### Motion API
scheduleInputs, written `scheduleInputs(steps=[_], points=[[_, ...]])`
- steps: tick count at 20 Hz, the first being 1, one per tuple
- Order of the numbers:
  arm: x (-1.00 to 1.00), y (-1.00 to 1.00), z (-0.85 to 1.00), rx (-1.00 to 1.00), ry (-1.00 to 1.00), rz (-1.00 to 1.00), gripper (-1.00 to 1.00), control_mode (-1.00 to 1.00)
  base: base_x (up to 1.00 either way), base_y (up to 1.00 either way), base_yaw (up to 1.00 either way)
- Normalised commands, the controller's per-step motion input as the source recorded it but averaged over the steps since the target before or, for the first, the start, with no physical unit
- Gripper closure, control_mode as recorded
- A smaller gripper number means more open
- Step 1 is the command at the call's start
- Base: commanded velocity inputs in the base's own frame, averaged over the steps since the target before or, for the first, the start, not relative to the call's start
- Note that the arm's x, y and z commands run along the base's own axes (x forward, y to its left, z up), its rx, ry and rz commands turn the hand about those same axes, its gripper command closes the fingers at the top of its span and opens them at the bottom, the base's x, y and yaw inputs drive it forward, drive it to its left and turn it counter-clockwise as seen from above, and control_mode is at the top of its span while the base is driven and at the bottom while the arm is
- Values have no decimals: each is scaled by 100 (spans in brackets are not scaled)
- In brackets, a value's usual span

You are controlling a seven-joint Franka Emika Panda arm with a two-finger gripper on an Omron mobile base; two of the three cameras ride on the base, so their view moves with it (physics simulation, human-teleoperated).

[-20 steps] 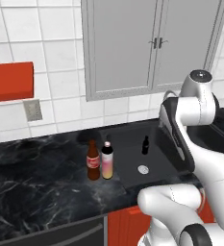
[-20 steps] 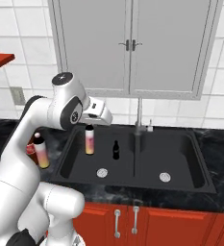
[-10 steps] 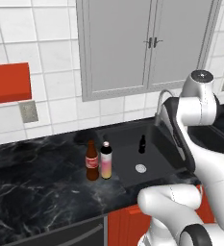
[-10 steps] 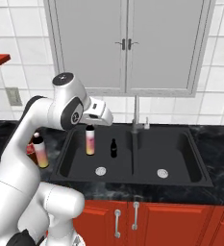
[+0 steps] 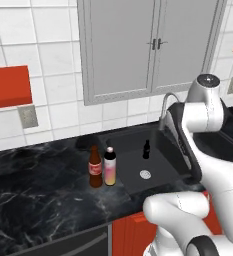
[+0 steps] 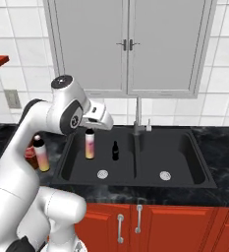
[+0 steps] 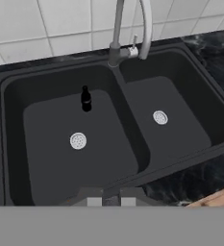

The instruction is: Place the large bottle from the dining counter next to the other large bottle outside the sink, and place the small bottle from the dining counter next to the other small bottle inside the sink.

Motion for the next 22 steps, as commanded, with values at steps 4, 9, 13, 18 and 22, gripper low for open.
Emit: scheduleInputs(steps=[4,9,13,18,22], points=[[0,33,-14,3,-9,-10,100,-100,0,0,0],[5,14,-23,2,-9,-13,100,-100,0,0,0],[17,0,-15,0,-3,-12,100,-100,0,0,0],[20,0,-9,0,-2,-9,100,-100,0,0,0],[15,-2,-7,0,-3,-3,100,-100,0,0,0]])
